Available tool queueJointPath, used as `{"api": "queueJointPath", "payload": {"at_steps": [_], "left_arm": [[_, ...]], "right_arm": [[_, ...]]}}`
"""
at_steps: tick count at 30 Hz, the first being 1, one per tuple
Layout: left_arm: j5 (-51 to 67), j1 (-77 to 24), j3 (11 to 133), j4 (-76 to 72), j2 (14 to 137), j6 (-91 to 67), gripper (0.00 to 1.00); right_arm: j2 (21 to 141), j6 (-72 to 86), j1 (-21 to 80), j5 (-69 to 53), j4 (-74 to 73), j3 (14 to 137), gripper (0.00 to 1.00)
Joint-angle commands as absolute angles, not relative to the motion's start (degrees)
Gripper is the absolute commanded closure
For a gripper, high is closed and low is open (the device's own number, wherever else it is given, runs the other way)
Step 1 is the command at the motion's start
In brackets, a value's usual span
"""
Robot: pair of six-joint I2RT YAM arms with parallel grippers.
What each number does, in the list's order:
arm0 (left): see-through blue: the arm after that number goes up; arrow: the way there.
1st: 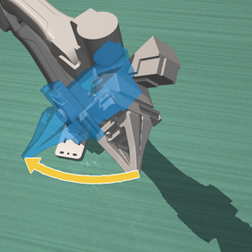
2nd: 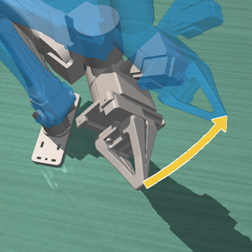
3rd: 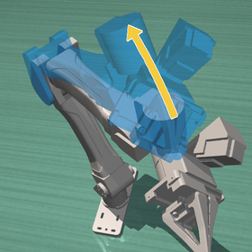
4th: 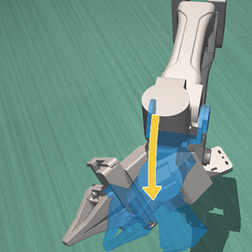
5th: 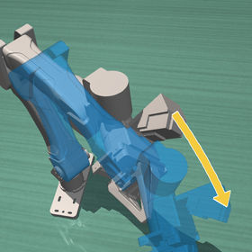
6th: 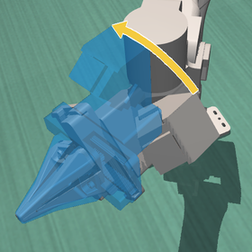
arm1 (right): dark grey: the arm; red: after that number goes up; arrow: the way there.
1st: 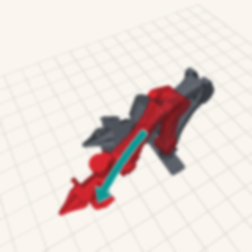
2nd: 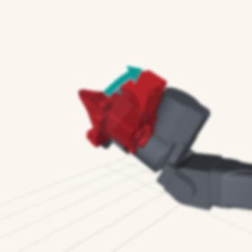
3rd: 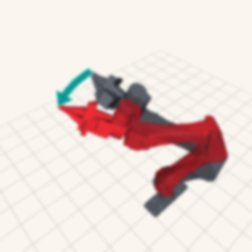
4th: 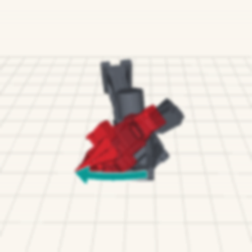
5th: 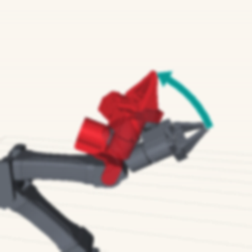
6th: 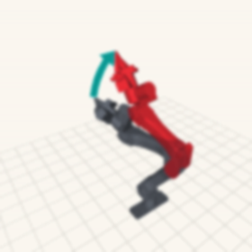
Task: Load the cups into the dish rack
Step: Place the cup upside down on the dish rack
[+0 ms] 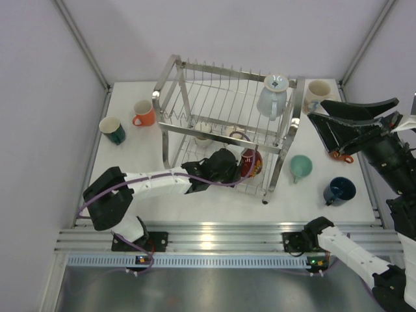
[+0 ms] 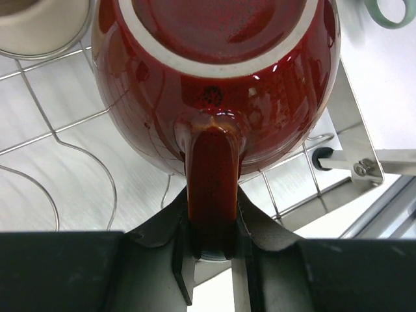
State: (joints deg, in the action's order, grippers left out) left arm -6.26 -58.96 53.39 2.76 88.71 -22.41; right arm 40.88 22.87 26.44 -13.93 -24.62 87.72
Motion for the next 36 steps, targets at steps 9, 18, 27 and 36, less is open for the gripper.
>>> {"api": "queueJointPath", "payload": {"at_steps": [9, 18, 27, 36], "left_arm": [[-10.90, -58.80, 58.27, -10.11, 90.70, -23.20, 1.00], [-10.02, -58.80, 60.29, -12.30, 94.21, -23.03, 1.00], [-12.22, -58.80, 63.10, -12.30, 97.64, -21.97, 1.00], [-16.34, -58.80, 67.49, -11.95, 100.98, -20.13, 1.00]], "right_arm": [[40.52, 21.36, 25.84, -12.83, -25.49, 88.33, 0.40], [40.69, 21.10, 25.84, -12.57, -25.66, 88.33, 0.40], [40.69, 19.60, 25.93, -12.40, -25.05, 87.71, 0.40], [40.08, 18.11, 25.84, -11.25, -25.75, 87.98, 0.40]]}}
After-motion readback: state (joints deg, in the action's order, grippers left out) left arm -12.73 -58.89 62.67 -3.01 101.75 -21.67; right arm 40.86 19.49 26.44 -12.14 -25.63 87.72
